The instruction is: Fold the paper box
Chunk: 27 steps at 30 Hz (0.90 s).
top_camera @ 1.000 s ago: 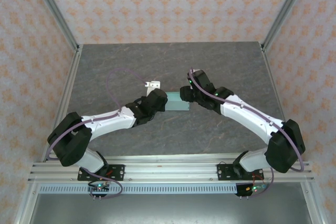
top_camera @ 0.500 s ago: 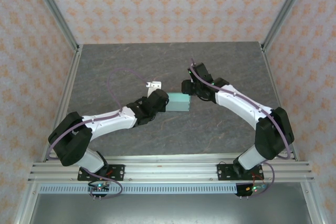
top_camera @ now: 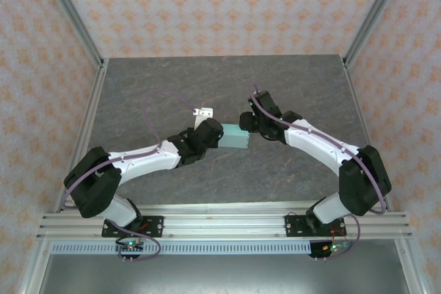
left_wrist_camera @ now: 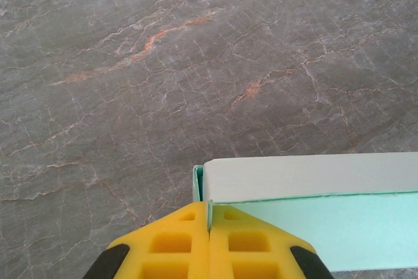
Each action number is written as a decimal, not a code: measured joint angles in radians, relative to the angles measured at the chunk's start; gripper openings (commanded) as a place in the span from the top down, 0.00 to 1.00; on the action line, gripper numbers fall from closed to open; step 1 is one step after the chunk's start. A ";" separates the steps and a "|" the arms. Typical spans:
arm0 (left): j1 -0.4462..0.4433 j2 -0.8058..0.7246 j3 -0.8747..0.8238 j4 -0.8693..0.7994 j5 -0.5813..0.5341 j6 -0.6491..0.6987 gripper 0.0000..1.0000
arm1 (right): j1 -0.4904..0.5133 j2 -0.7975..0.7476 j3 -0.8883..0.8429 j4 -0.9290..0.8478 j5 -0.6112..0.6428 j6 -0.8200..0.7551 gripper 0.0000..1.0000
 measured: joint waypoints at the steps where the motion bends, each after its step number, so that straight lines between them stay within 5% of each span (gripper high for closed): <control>1: 0.000 0.000 0.001 -0.002 0.000 0.000 1.00 | 0.001 0.000 0.000 0.002 0.002 0.002 0.56; 19: -0.006 -0.012 0.002 -0.039 -0.011 -0.008 0.80 | 0.016 -0.006 -0.012 0.020 0.029 0.007 0.57; 27: -0.006 -0.016 0.003 -0.052 -0.011 -0.011 0.79 | 0.029 -0.014 -0.033 0.044 0.055 0.008 0.58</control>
